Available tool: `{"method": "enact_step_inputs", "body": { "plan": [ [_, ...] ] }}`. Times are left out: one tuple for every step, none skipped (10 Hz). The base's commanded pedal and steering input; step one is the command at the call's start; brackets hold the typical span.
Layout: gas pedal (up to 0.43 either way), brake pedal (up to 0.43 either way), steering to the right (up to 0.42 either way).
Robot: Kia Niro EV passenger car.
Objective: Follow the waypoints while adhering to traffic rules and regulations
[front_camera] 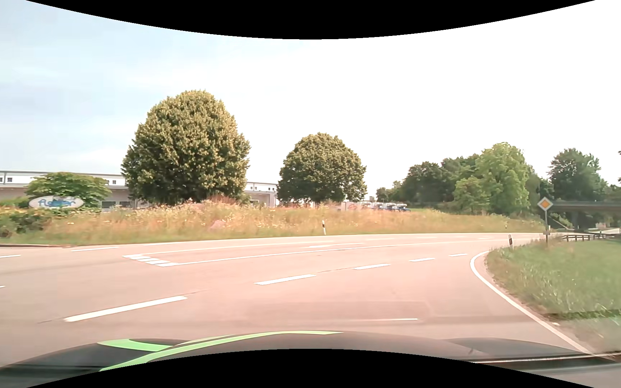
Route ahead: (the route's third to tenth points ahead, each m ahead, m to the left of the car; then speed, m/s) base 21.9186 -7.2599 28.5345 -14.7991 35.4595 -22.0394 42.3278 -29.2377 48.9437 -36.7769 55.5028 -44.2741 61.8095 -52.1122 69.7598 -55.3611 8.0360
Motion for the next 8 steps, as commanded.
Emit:
{"method": "enact_step_inputs", "body": {
  "plan": [
    [0.047,0.000,0.178],
    [0.067,0.000,0.179],
    [0.098,0.000,0.176],
    [0.138,0.000,0.170],
    [0.157,0.000,0.169],
    [0.157,0.000,0.169],
    [0.157,0.000,0.169],
    [0.169,0.000,0.169]
  ]
}}
